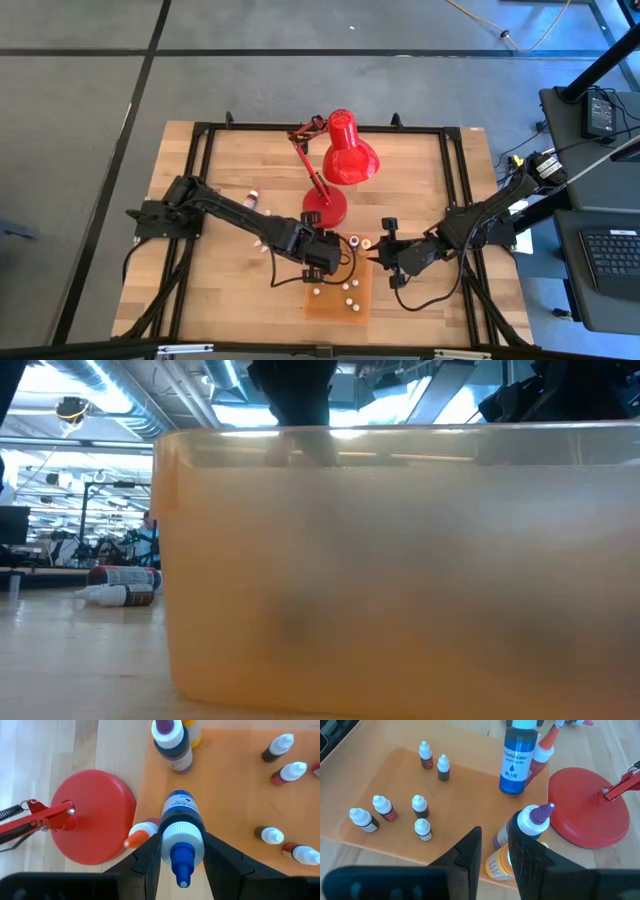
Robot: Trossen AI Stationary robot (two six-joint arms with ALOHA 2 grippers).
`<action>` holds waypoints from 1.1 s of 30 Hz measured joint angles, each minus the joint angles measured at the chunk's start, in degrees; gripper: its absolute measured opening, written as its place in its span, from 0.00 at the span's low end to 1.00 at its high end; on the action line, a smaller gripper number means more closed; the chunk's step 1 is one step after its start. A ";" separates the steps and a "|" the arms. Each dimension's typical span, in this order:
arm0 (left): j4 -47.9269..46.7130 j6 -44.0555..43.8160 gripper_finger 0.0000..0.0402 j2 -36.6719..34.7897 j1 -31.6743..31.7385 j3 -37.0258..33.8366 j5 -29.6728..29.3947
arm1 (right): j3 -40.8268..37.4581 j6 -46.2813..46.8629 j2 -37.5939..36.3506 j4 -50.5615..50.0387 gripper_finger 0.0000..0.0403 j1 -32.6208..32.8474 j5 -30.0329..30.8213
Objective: Pick & Place food coloring
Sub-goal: Put the large blue food coloring bottle into the orange bin
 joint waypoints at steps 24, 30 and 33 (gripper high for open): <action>1.31 6.34 0.34 0.90 0.13 -0.02 -0.85 | 0.00 0.00 0.00 0.00 0.25 -0.02 -0.01; 1.79 6.64 0.34 0.90 0.11 -0.02 -0.84 | 0.00 0.00 0.00 -0.01 0.25 -0.02 -0.01; 1.79 6.69 0.34 0.90 0.11 -0.02 -0.57 | 0.00 0.00 0.00 0.00 0.25 -0.02 -0.01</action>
